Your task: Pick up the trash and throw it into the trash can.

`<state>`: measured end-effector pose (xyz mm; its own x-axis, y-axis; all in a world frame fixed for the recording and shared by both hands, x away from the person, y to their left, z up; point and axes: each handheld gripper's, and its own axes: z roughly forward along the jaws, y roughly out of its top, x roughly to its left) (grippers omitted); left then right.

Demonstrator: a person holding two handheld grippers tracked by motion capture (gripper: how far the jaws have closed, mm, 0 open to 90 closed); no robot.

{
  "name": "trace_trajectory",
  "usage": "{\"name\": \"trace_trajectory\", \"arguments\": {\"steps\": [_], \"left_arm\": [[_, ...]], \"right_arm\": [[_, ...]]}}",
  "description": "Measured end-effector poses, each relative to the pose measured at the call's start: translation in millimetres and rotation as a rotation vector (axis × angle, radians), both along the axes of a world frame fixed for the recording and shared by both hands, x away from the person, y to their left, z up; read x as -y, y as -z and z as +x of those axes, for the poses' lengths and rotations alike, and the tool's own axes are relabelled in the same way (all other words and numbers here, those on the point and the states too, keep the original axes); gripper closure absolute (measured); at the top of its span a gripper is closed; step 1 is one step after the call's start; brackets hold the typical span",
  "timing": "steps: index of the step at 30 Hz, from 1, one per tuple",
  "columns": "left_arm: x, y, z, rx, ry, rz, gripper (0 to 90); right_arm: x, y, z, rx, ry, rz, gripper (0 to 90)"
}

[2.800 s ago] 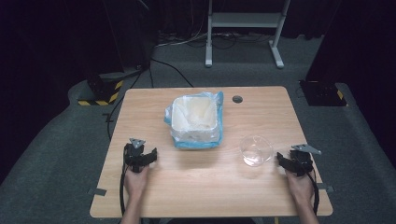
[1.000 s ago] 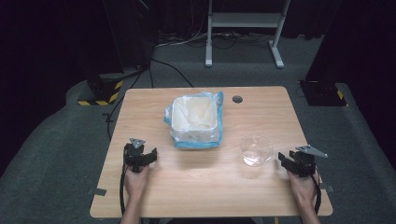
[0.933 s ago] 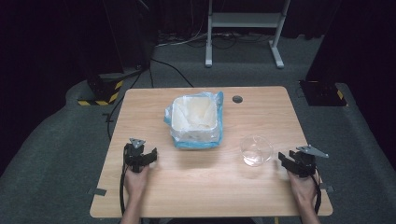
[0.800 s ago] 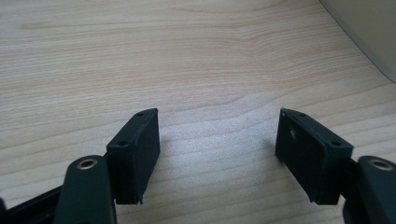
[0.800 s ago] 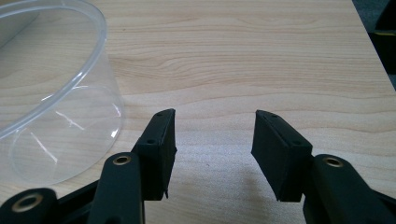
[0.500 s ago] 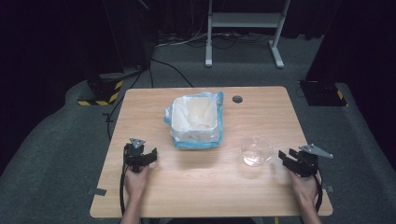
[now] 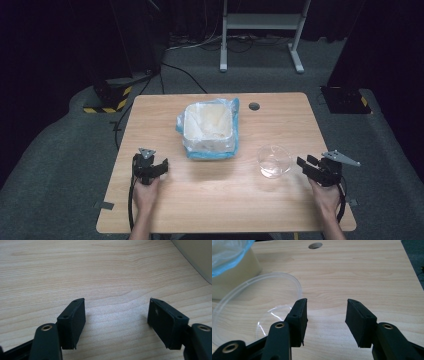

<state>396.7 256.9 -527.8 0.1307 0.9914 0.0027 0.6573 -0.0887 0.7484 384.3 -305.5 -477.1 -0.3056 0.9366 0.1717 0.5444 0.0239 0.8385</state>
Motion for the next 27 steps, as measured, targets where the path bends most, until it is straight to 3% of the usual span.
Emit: {"name": "trace_trajectory", "arguments": {"steps": [10,16,27], "left_arm": [[0.0,0.0,-0.1,-0.001,0.000,0.000,30.3],[0.0,0.0,0.0,0.000,0.000,0.001,30.3],[0.0,0.0,0.0,-0.001,0.000,0.000,30.3]], "right_arm": [[-13.4,-9.6,9.3,0.000,-0.044,0.011,54.3],[-19.6,-9.2,16.6,-0.016,-0.068,0.034,55.0],[-25.5,-3.9,30.3,-0.051,-0.076,0.028,59.5]]}}
